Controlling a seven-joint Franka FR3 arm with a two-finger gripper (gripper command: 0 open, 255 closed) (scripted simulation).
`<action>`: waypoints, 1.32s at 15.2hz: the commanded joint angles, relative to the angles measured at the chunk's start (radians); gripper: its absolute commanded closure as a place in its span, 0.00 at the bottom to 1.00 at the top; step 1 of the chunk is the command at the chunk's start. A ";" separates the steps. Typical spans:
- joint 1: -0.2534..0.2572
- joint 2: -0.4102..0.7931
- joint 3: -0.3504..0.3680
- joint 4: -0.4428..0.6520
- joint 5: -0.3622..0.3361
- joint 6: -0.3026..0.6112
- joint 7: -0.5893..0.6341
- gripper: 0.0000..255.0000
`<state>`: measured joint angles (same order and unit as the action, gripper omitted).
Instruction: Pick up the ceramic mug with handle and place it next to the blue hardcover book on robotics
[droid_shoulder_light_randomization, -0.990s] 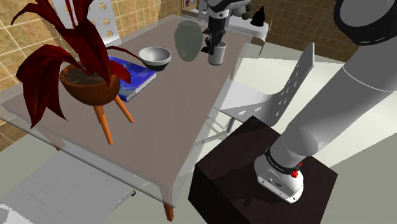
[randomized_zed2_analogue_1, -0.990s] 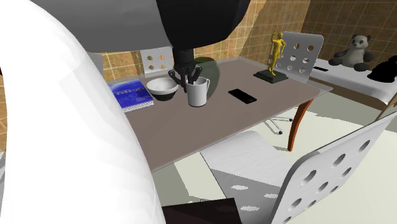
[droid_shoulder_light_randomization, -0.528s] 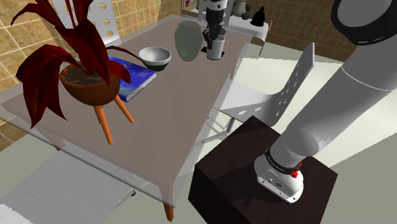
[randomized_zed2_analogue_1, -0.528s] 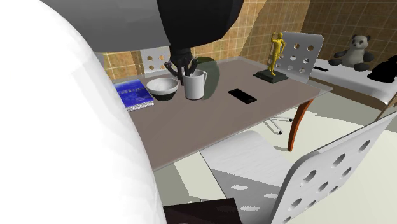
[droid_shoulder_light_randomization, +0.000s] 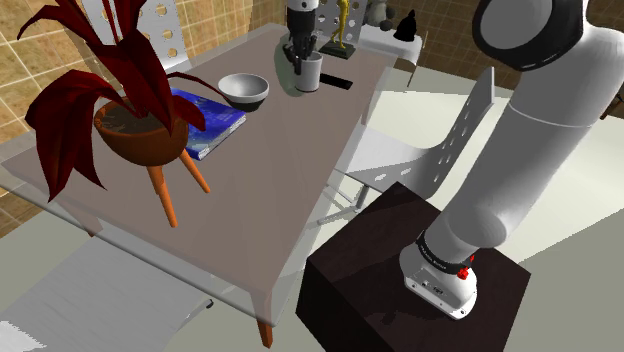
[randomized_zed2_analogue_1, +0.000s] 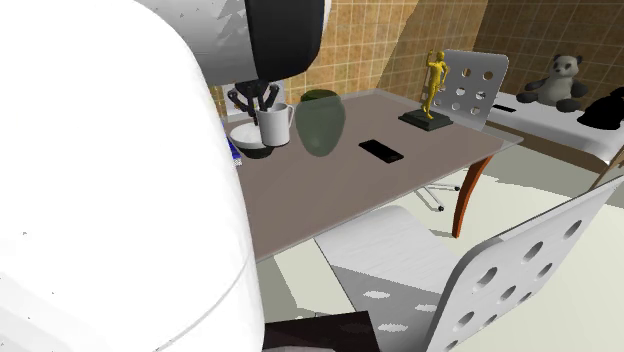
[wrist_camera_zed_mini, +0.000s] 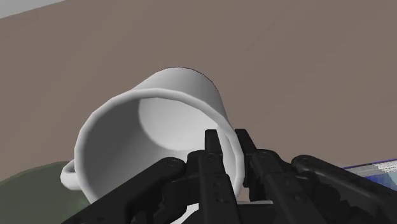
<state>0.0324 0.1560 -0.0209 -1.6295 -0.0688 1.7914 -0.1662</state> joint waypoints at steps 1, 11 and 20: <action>0.021 0.066 0.015 0.090 -0.001 -0.025 0.035 1.00; 0.136 0.490 0.055 0.743 -0.022 -0.265 0.167 1.00; 0.137 0.466 0.056 0.593 -0.022 -0.140 0.180 1.00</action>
<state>0.1687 0.6186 0.0351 -1.0289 -0.0908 1.6397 0.0125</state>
